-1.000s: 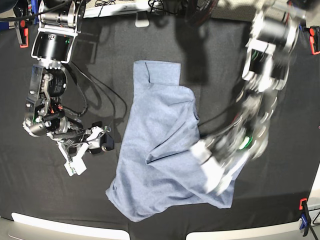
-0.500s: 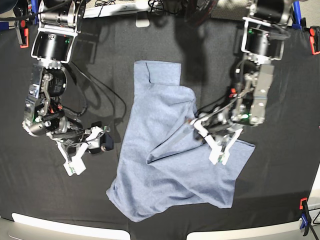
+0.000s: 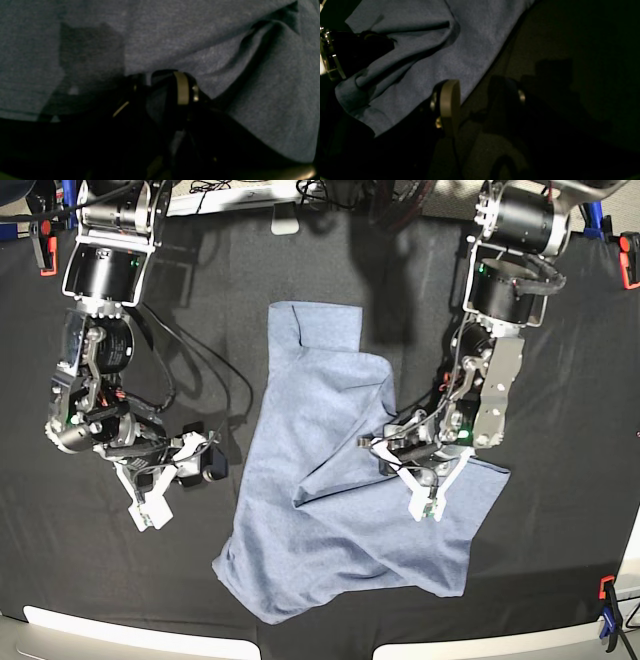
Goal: Layout the t-shirt on the table in an organized manner, then fold the t-shirt properly
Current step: 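Grasp the shirt side with the left gripper and fold it inward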
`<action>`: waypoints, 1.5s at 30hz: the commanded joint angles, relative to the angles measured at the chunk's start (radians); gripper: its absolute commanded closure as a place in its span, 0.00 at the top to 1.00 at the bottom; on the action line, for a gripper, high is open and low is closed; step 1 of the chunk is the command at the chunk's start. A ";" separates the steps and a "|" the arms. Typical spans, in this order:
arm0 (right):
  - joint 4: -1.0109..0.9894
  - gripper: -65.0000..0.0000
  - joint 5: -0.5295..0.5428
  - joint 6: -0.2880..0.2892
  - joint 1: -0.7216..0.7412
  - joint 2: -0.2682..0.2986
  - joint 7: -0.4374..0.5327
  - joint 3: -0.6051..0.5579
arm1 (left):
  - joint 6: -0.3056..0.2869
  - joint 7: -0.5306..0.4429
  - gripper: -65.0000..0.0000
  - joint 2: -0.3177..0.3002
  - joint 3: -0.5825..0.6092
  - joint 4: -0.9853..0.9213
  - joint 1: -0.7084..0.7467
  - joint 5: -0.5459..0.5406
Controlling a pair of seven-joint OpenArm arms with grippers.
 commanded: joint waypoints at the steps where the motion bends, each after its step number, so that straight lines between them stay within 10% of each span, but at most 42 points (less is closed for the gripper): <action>1: 0.018 0.40 0.022 0.008 0.025 0.008 0.016 0.004 | 0.010 -0.010 0.23 0.003 -0.001 0.011 -0.022 -0.019; 4: 0.018 0.40 0.022 0.008 0.025 0.008 0.017 0.004 | -0.029 0.016 0.00 0.014 -0.001 0.011 -0.019 -0.045; 11: 0.018 0.40 0.023 0.008 0.025 0.009 0.031 0.003 | -0.095 0.150 0.00 -0.025 -0.001 0.039 -0.024 -0.041; 24: 0.018 0.40 0.030 0.033 0.025 0.008 0.035 -0.018 | -0.024 0.210 0.00 -0.200 -0.249 0.426 0.301 -0.023; 31: 0.018 0.40 0.029 0.033 0.025 0.008 0.027 -0.103 | -0.058 0.073 0.00 -0.150 -0.274 0.437 0.356 -0.159; 35: 0.018 0.40 0.027 0.033 0.025 0.008 0.026 -0.121 | -0.119 0.018 0.29 -0.085 -0.273 0.408 0.325 -0.178; 45: 0.018 0.40 0.014 0.032 0.025 0.009 0.027 -0.120 | -0.188 0.055 0.30 -0.005 -0.273 0.056 0.101 -0.294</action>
